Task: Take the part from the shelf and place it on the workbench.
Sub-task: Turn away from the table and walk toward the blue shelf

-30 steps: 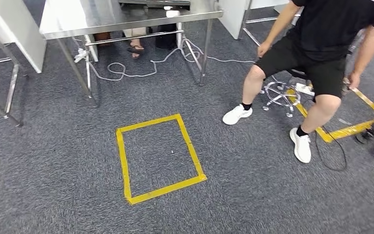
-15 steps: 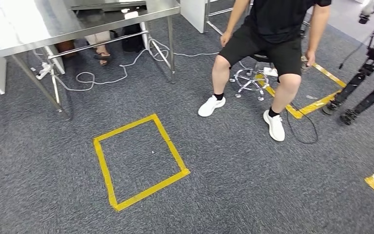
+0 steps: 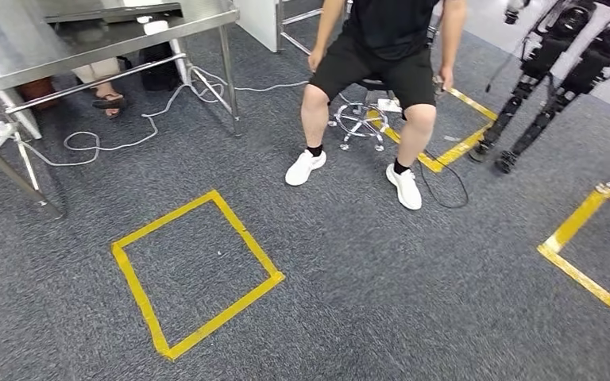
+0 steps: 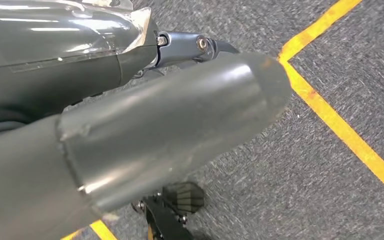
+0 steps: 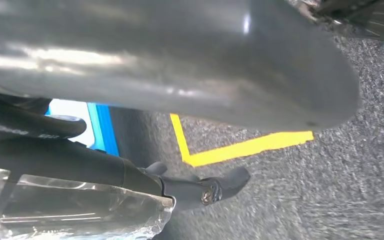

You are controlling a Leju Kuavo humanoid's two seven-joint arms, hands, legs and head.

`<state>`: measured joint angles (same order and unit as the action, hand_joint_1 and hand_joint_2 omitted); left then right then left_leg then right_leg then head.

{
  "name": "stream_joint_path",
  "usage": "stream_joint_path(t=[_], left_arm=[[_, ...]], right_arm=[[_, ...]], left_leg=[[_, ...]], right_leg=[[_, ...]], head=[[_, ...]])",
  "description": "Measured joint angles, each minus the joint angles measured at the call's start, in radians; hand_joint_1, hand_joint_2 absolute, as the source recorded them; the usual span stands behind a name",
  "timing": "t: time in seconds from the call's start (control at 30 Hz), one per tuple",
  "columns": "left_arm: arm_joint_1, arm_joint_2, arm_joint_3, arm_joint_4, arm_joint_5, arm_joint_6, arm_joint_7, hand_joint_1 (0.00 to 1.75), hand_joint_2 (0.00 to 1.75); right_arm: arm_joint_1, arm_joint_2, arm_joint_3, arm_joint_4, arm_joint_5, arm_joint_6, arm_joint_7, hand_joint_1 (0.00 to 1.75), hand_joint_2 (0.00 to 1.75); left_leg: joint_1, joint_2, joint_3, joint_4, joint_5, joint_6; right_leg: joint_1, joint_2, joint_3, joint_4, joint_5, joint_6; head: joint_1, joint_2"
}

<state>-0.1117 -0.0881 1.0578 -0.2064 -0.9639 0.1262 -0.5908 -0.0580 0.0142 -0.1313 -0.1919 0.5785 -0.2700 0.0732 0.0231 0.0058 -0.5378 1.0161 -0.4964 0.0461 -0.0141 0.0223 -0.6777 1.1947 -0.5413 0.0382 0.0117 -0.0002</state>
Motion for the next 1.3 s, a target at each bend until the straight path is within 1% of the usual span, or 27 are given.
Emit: stream_joint_path(t=[0.07, 0.1, 0.17, 0.2, 0.27, 0.33, 0.37, 0.43, 0.47, 0.5, 0.53, 0.57, 0.6, 0.63, 0.67, 0.73, 0.8, 0.87, 0.93, 1.0, 1.07, 1.1, 1.13, 1.17, 1.2, 1.23, 1.3], left_arm=[[0.002, 0.0, 0.001, 0.0, 0.0, 0.001, 0.0, 0.0, 0.0], [0.002, 0.0, 0.001, 0.0, 0.0, 0.001, 0.0, 0.0, 0.0], [0.001, -0.002, 0.002, 0.0, 0.0, 0.002, 0.001, 0.0, 0.0], [0.001, -0.003, 0.002, 0.0, 0.0, 0.003, 0.001, 0.0, 0.0], [-0.001, -0.004, 0.002, 0.0, 0.0, 0.004, 0.002, 0.0, 0.0], [-0.005, -0.005, 0.003, 0.0, -0.002, 0.004, 0.003, 0.0, 0.0], [-0.007, -0.006, 0.003, 0.0, -0.003, 0.004, 0.004, 0.0, 0.0], [-0.01, -0.006, 0.003, 0.0, -0.011, 0.001, 0.011, 0.0, 0.0], [-0.007, -0.005, 0.003, 0.0, -0.017, -0.002, 0.019, 0.0, 0.0], [-0.003, -0.005, 0.003, 0.0, -0.023, -0.008, 0.03, 0.0, 0.0], [0.001, -0.004, 0.003, 0.0, -0.026, -0.014, 0.045, 0.0, 0.0], [0.006, -0.003, 0.003, 0.0, -0.028, -0.02, 0.061, 0.0, 0.0], [0.009, -0.001, 0.003, 0.0, -0.029, -0.029, 0.081, 0.0, 0.0], [0.011, 0.001, 0.003, 0.0, -0.03, -0.039, 0.105, 0.0, 0.0], [0.011, 0.004, 0.003, 0.0, -0.032, -0.047, 0.131, 0.0, 0.0], [0.013, 0.008, 0.003, 0.0, -0.035, -0.056, 0.183, 0.0, 0.0], [0.015, 0.009, 0.004, 0.0, -0.031, -0.053, 0.216, 0.0, 0.0], [0.014, 0.007, 0.005, 0.001, -0.025, -0.052, 0.24, 0.0, 0.0], [0.014, 0.004, 0.005, 0.001, -0.024, -0.052, 0.26, 0.0, 0.0], [0.017, 0.002, 0.005, 0.001, -0.024, -0.053, 0.274, 0.0, 0.0], [0.02, 0.001, 0.005, 0.001, -0.024, -0.053, 0.279, 0.0, 0.0], [0.021, 0.0, 0.005, 0.001, -0.024, -0.053, 0.28, 0.0, 0.0], [0.02, -0.001, 0.005, 0.001, -0.025, -0.053, 0.281, 0.0, 0.0], [0.02, -0.002, 0.005, 0.001, -0.025, -0.053, 0.282, 0.0, 0.0], [0.02, -0.004, 0.005, 0.001, -0.025, -0.053, 0.282, 0.0, 0.0], [0.02, -0.005, 0.005, 0.001, -0.025, -0.053, 0.282, 0.0, 0.0], [0.02, -0.005, 0.005, 0.001, -0.025, -0.053, 0.283, 0.0, 0.0]], right_arm=[[0.0, 0.0, 0.003, 0.0, 0.003, 0.0, 0.001, 0.0, 0.0], [0.002, 0.0, 0.004, 0.0, 0.004, 0.0, 0.002, 0.0, 0.0], [0.003, -0.001, 0.006, 0.0, 0.005, 0.0, 0.004, 0.0, 0.0], [0.001, -0.001, 0.006, 0.0, 0.005, 0.0, 0.004, 0.0, 0.0], [-0.002, -0.002, 0.006, 0.0, 0.005, 0.0, 0.005, 0.0, 0.0], [-0.001, -0.002, 0.006, 0.0, 0.003, 0.0, 0.008, 0.0, 0.0], [0.001, -0.002, 0.006, 0.001, 0.001, 0.001, 0.01, 0.0, 0.0], [0.004, -0.001, 0.006, 0.001, -0.017, 0.011, 0.012, 0.0, 0.0], [0.003, 0.0, 0.002, 0.001, -0.038, 0.024, 0.011, 0.0, 0.0], [0.003, 0.001, -0.006, 0.001, -0.065, 0.042, 0.009, 0.0, 0.0], [0.002, 0.003, -0.018, 0.001, -0.095, 0.066, 0.006, 0.0, 0.0], [0.002, 0.004, -0.033, 0.001, -0.122, 0.09, 0.004, 0.0, 0.0], [0.004, 0.005, -0.049, 0.001, -0.143, 0.115, 0.005, 0.0, 0.0], [0.005, 0.007, -0.063, 0.001, -0.156, 0.14, 0.009, 0.0, 0.0], [0.007, 0.008, -0.075, 0.001, -0.162, 0.162, 0.016, 0.0, 0.0], [0.005, 0.01, -0.093, 0.002, -0.165, 0.193, 0.032, 0.0, 0.0], [0.003, 0.011, -0.106, 0.002, -0.165, 0.201, 0.04, 0.0, 0.0], [0.005, 0.013, -0.116, 0.002, -0.162, 0.2, 0.046, 0.0, 0.0], [0.008, 0.016, -0.121, 0.002, -0.154, 0.197, 0.053, 0.0, 0.0], [0.005, 0.021, -0.121, 0.002, -0.147, 0.197, 0.058, 0.0, 0.0], [0.003, 0.024, -0.121, 0.002, -0.144, 0.196, 0.058, 0.0, 0.0], [0.003, 0.025, -0.121, 0.002, -0.144, 0.196, 0.058, 0.0, 0.0], [0.005, 0.025, -0.121, 0.002, -0.144, 0.196, 0.059, 0.0, 0.0], [0.006, 0.025, -0.121, 0.002, -0.143, 0.196, 0.059, 0.0, 0.0], [0.006, 0.026, -0.121, 0.002, -0.143, 0.196, 0.059, 0.0, 0.0], [0.004, 0.027, -0.121, 0.002, -0.143, 0.196, 0.059, 0.0, 0.0], [0.001, 0.03, -0.121, 0.002, -0.142, 0.196, 0.059, 0.0, 0.0]], left_leg=[[-0.003, 0.031, -0.003, 0.0, 0.0, 0.001], [-0.004, 0.044, -0.004, 0.0, 0.001, 0.001], [-0.004, 0.069, -0.002, 0.0, 0.0, -0.001], [-0.006, 0.08, 0.001, 0.0, -0.001, -0.004], [-0.01, 0.099, 0.007, 0.0, -0.004, -0.015], [-0.011, 0.118, 0.013, -0.003, -0.005, -0.029], [-0.009, 0.114, 0.014, -0.001, -0.007, -0.036], [-0.004, 0.069, 0.001, 0.037, -0.04, -0.046], [-0.002, 0.036, -0.022, 0.091, -0.074, -0.048], [-0.001, 0.011, -0.051, 0.159, -0.111, -0.05], [-0.001, -0.001, -0.082, 0.227, -0.14, -0.051], [-0.001, -0.006, -0.107, 0.277, -0.154, -0.053], [0.0, -0.008, -0.114, 0.288, -0.145, -0.054], [0.002, -0.01, -0.104, 0.259, -0.116, -0.055], [0.006, -0.018, -0.079, 0.199, -0.077, -0.055], [0.015, -0.066, -0.029, 0.073, -0.018, -0.056], [0.014, -0.095, -0.015, 0.026, -0.01, -0.051], [0.009, -0.073, -0.016, 0.02, -0.007, -0.036], [0.009, -0.046, -0.012, 0.01, 0.002, -0.018], [0.009, -0.016, -0.012, 0.005, 0.006, -0.009], [0.007, 0.017, -0.014, 0.005, 0.005, -0.008], [0.007, 0.032, -0.015, 0.005, 0.005, -0.009], [0.008, 0.045, -0.015, 0.005, 0.004, -0.011], [0.009, 0.057, -0.013, 0.005, 0.003, -0.013], [0.009, 0.068, -0.009, 0.006, 0.001, -0.018], [0.007, 0.079, -0.005, 0.006, -0.002, -0.025], [0.003, 0.099, 0.006, 0.005, -0.009, -0.042]], right_leg=[[-0.002, -0.01, -0.038, 0.094, -0.033, 0.006], [-0.003, -0.013, -0.027, 0.086, -0.028, 0.014], [-0.003, -0.034, 0.051, -0.037, 0.013, 0.028], [0.0, -0.056, 0.09, -0.107, 0.034, 0.028], [0.009, -0.085, 0.129, -0.187, 0.057, 0.016], [0.016, -0.073, 0.124, -0.192, 0.063, -0.001], [0.008, -0.063, 0.126, -0.195, 0.067, -0.009], [-0.006, -0.043, 0.131, -0.203, 0.077, -0.027], [-0.011, -0.033, 0.133, -0.205, 0.081, -0.034], [-0.008, -0.022, 0.131, -0.205, 0.083, -0.039], [-0.006, -0.01, 0.13, -0.204, 0.085, -0.043], [-0.005, 0.004, 0.129, -0.204, 0.085, -0.043], [-0.004, 0.017, 0.13, -0.203, 0.085, -0.043], [-0.004, 0.031, 0.131, -0.201, 0.085, -0.043], [-0.005, 0.044, 0.132, -0.198, 0.085, -0.042], [-0.002, 0.07, 0.123, -0.184, 0.081, -0.036], [0.002, 0.091, 0.102, -0.174, 0.081, -0.022], [0.001, 0.107, 0.086, -0.173, 0.085, -0.007], [0.001, 0.072, 0.068, -0.14, 0.069, -0.001], [0.0, 0.013, 0.014, -0.032, 0.015, -0.005], [-0.004, -0.008, -0.047, 0.091, -0.035, -0.001], [-0.007, -0.011, -0.055, 0.112, -0.04, 0.006], [-0.01, -0.015, -0.041, 0.093, -0.03, 0.016], [-0.013, -0.024, -0.007, 0.036, -0.008, 0.026], [-0.017, -0.047, 0.038, -0.042, 0.017, 0.033], [-0.015, -0.076, 0.075, -0.108, 0.039, 0.036], [-0.007, -0.112, 0.108, -0.171, 0.062, 0.022]], head=[[0.001, 0.0], [0.001, 0.0], [0.001, 0.0], [0.001, 0.0], [0.0, 0.0], [0.0, 0.0], [-0.001, 0.0], [-0.005, 0.0], [-0.007, 0.0], [-0.008, 0.0], [-0.008, 0.0], [-0.008, 0.0], [-0.008, 0.0], [-0.008, 0.0], [-0.009, 0.0], [-0.008, 0.0], [-0.008, 0.0], [-0.007, 0.0], [-0.005, 0.0], [0.0, 0.0], [0.003, 0.0], [0.003, 0.0], [0.003, 0.0], [0.003, 0.0], [0.004, 0.0], [0.005, 0.0], [0.004, 0.0]])
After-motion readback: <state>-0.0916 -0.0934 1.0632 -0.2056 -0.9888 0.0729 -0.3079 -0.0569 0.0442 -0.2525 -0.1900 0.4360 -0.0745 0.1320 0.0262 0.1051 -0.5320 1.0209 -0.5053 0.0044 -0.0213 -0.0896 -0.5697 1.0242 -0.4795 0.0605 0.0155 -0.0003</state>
